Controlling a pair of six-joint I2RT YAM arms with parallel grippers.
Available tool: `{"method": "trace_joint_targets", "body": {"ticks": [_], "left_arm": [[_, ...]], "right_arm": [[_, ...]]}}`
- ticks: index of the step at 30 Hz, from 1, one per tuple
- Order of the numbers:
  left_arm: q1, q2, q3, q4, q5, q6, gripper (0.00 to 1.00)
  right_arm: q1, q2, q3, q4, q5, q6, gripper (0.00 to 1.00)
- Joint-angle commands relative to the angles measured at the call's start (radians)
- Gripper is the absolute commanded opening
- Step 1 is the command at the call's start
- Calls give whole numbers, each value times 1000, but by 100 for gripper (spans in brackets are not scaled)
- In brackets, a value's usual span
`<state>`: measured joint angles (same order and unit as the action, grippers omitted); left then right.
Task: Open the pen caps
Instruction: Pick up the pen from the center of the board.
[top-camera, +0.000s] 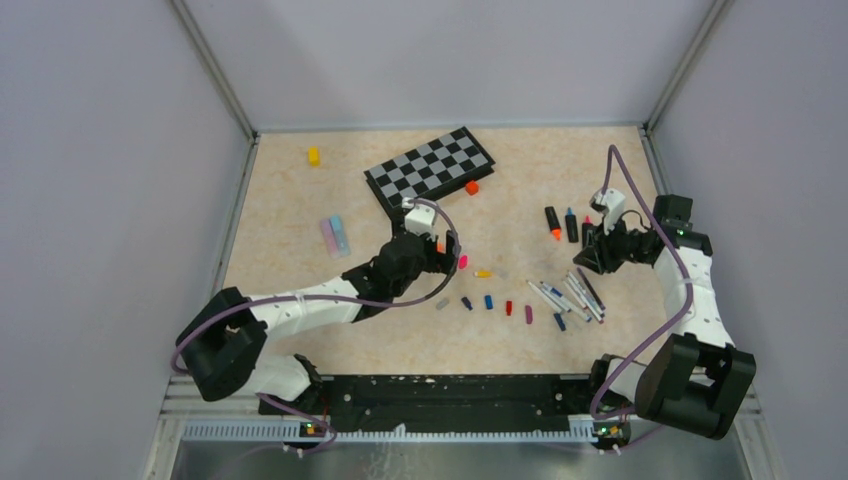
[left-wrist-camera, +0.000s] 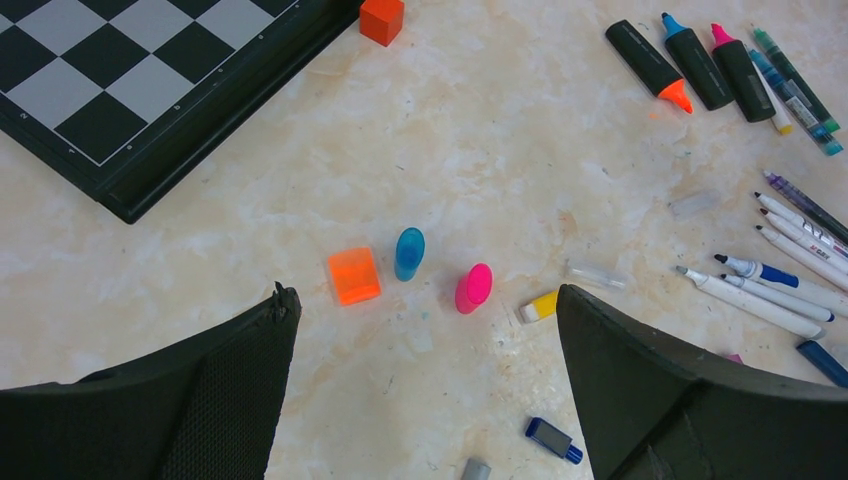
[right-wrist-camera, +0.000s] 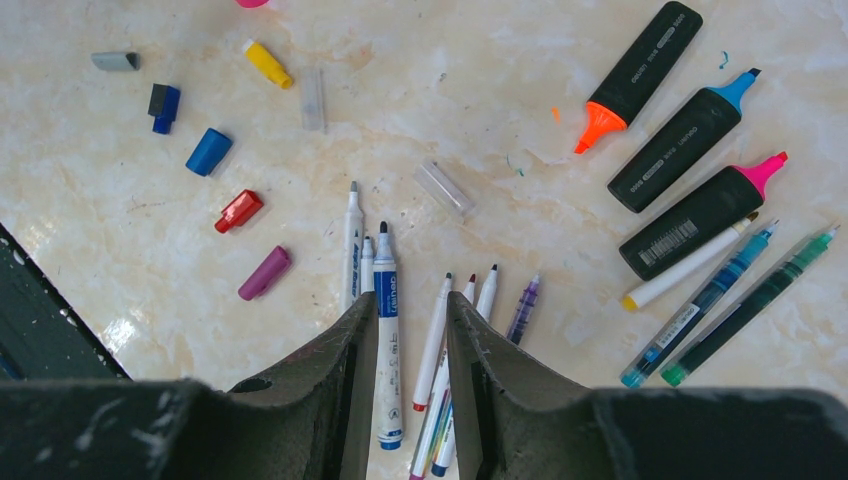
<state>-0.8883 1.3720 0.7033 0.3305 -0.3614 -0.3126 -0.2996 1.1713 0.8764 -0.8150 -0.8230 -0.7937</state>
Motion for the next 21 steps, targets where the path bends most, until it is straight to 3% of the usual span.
{"method": "trace_joint_targets", "body": {"ticks": [1,21], "left_arm": [[13,-39,-15,20,-10,-8,99],[47,-53,-41,17,5,-22,99]], "right_arm": [[-15,-24,-4,7,-25,-24,30],[-15,-23,-4,8,-25,-24,31]]}}
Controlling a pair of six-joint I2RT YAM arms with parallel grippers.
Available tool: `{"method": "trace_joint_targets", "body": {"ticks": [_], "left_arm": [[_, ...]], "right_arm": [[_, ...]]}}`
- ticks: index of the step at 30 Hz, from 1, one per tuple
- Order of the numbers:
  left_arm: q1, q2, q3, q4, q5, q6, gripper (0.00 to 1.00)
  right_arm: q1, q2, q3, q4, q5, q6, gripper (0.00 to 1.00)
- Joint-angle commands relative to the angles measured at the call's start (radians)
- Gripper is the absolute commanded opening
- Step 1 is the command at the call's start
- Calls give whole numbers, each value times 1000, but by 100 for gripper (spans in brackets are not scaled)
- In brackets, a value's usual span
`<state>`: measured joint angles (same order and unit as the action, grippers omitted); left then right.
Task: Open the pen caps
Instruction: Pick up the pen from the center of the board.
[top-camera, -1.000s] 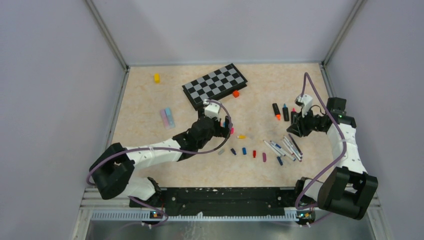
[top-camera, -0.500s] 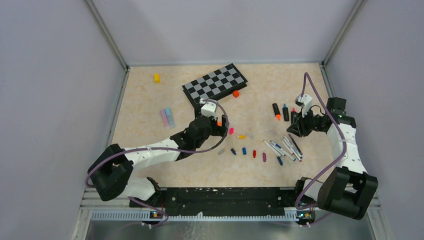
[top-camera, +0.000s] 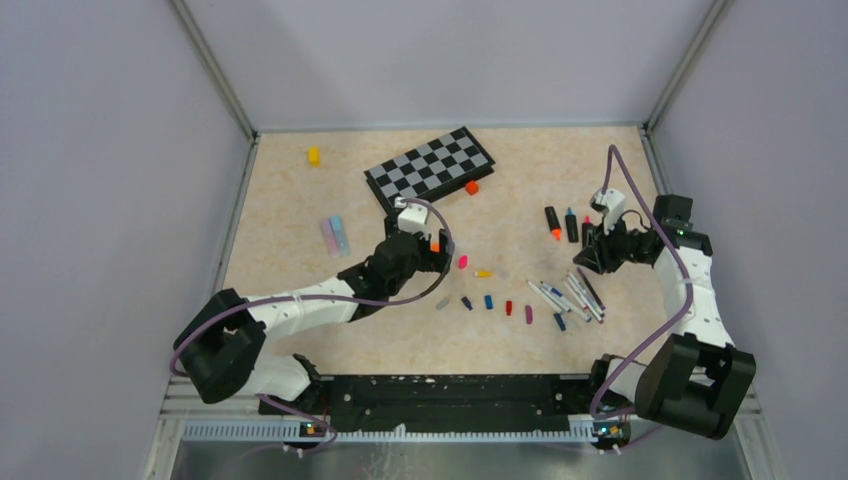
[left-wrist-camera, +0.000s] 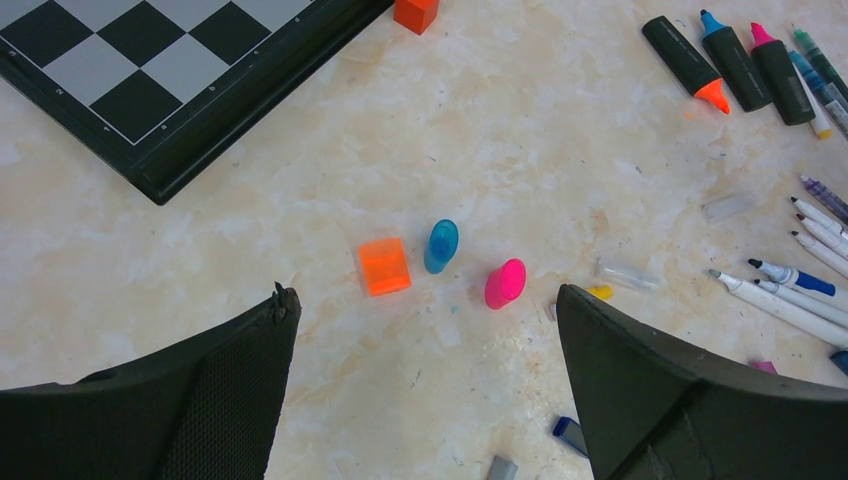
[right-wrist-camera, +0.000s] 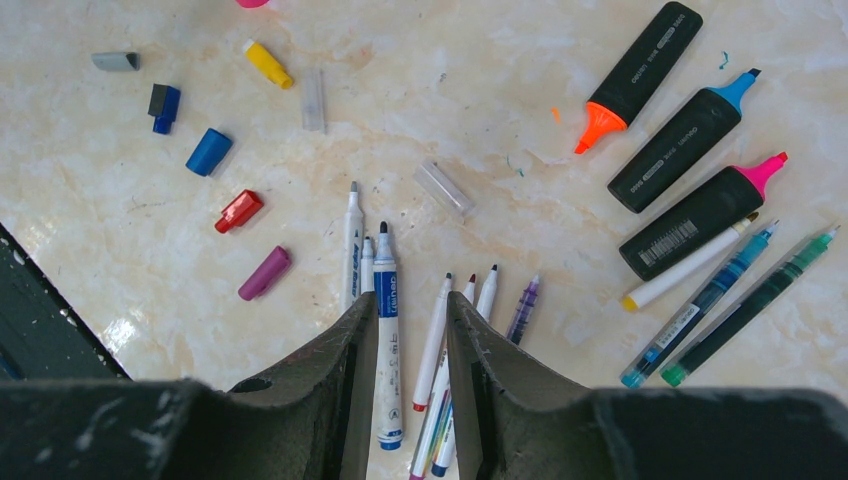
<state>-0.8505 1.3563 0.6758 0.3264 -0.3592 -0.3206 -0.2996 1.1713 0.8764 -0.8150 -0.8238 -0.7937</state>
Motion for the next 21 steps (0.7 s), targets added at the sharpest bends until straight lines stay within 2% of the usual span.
{"method": "trace_joint_targets", "body": {"ticks": [1,12,21], "left_arm": [[12,-38,-15,21,3,-14,99],[41,-40,-25,16,18,-19,99],[155,-38,-16,-48,136,-83,99]], "right_arm": [[-15,-24,-4,8,-23,-24,30],[-15,-24,-3,7,-24,-24,30],[-15,-30,-1,2,-31,-25,31]]}}
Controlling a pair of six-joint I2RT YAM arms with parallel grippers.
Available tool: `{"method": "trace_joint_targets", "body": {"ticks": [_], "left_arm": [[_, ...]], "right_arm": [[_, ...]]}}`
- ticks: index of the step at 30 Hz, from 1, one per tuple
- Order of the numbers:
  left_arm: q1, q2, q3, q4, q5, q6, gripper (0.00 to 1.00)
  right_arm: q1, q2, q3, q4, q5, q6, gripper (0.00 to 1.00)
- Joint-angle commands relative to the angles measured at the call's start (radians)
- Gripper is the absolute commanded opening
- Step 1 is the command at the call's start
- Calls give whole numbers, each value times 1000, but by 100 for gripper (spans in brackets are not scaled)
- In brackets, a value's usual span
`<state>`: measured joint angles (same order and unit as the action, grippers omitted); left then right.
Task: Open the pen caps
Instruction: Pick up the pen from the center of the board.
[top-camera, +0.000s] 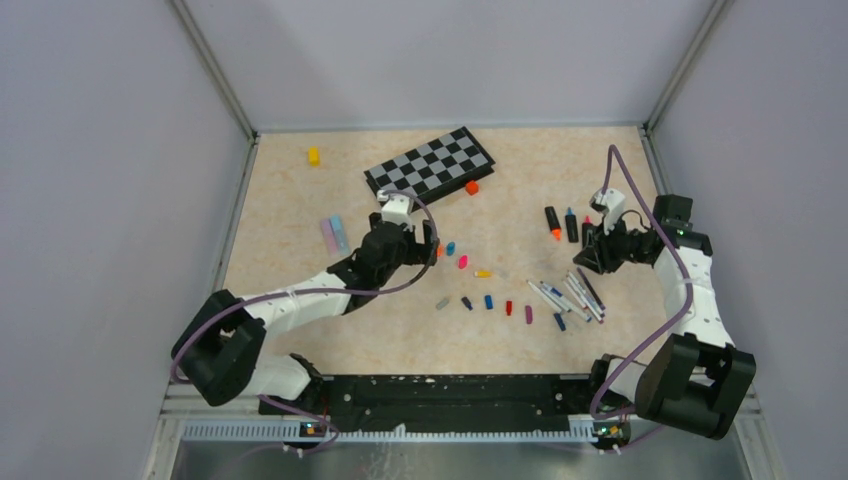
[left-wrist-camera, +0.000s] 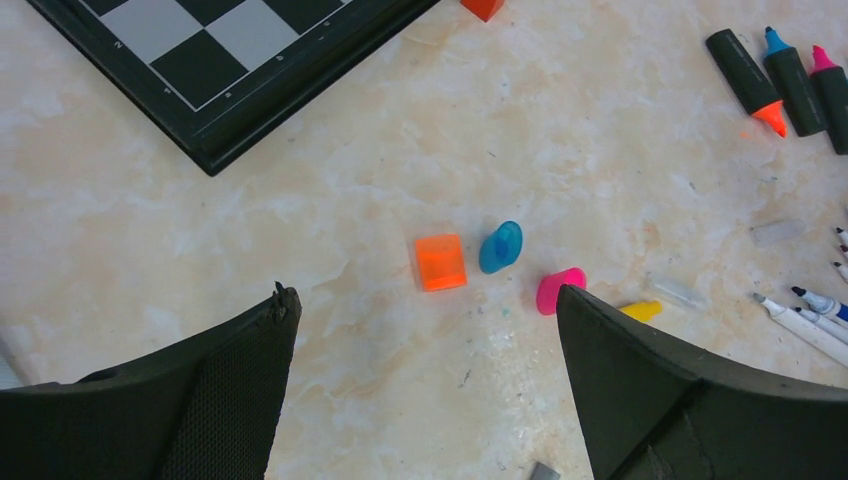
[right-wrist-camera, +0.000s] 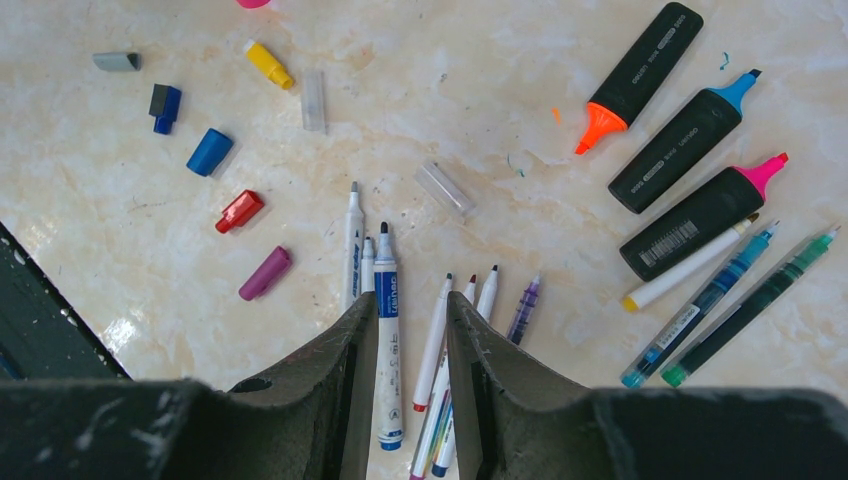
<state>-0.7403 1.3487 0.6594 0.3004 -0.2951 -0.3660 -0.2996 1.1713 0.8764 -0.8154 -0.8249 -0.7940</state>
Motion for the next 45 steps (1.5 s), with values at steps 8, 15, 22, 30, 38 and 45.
{"method": "trace_joint_targets", "body": {"ticks": [8,15,22,30,38,45], "left_arm": [[128,-50,10,-77,124,-63,99],[228,-58,3,-99,140,-64,99],[368,1,66,-180,139,-66,99],[428,125,197,-376,28,-70,99],[481,166,228,-407,-12,-66,93],[553,215,245,-415,36,-75,79]], "right_arm": [[-15,-40,-1,3,-32,-27,31],[-15,-34,-2,2,-36,-27,31],[-15,-32,-2,3,-38,-25,31],[-15,-33,-4,4,-36,-25,31],[-14,-30,-5,6,-35,-25,31],[-15,-28,-5,6,-36,-25,31]]}}
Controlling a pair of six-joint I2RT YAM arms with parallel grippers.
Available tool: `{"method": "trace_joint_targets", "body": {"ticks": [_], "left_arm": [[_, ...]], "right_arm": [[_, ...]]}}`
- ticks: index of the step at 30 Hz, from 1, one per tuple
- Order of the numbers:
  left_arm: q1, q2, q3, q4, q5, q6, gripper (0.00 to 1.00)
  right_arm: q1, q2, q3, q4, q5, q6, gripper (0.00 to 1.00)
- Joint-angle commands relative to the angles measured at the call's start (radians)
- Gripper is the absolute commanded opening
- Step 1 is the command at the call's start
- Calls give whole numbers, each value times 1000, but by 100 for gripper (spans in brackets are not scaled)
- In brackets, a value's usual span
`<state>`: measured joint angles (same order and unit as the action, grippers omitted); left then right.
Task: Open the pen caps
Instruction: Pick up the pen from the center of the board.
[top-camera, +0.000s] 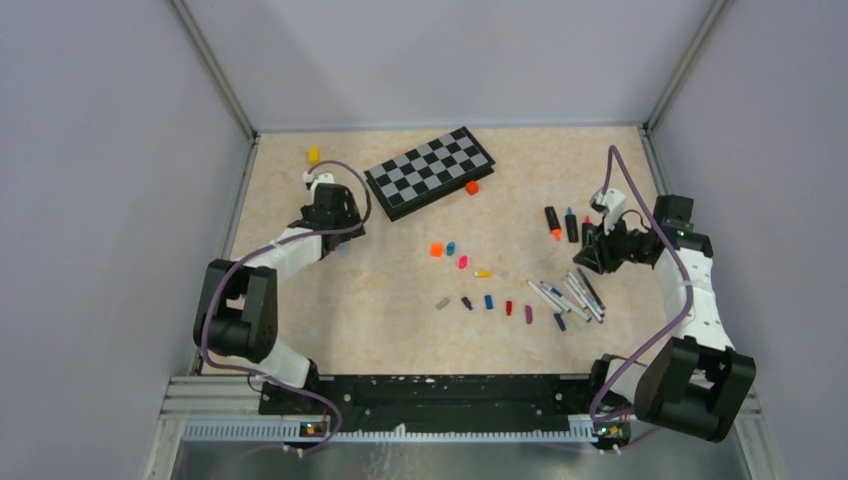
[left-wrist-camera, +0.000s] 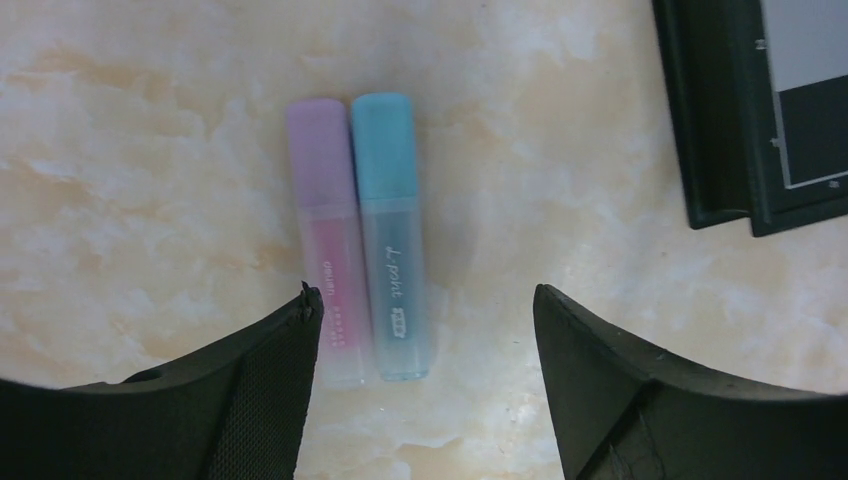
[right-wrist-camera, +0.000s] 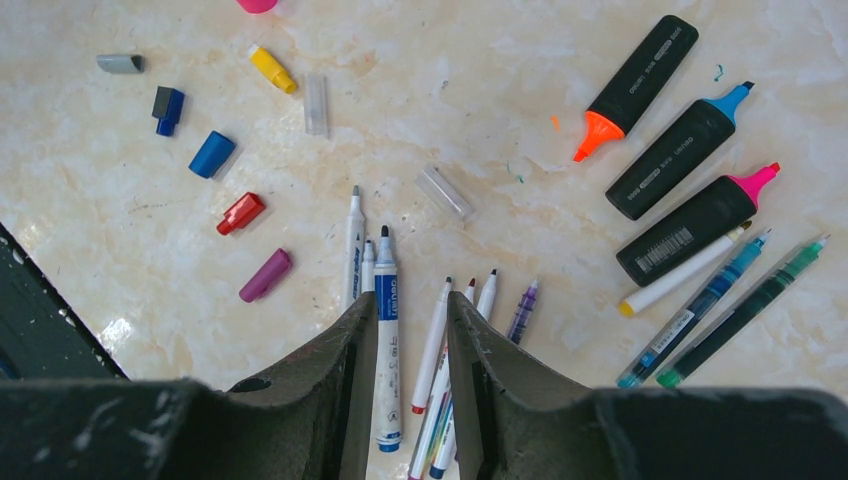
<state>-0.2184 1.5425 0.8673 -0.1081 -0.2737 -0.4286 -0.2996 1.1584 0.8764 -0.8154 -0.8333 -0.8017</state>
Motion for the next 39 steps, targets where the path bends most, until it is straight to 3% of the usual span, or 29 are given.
{"method": "trace_joint_targets", "body": {"ticks": [1,13,39], "left_arm": [[40,28,39,-10,13,-15,76],[110,41,23,-5,10,-46,47],[157,152,39,-27,59,-70,43]], "right_arm": [[-14,-15,-5,7,-27,-18,31],[-13,-12,-5,5,-29,-21,31],[-12,-26,-3,1,-36,-21,31]]}}
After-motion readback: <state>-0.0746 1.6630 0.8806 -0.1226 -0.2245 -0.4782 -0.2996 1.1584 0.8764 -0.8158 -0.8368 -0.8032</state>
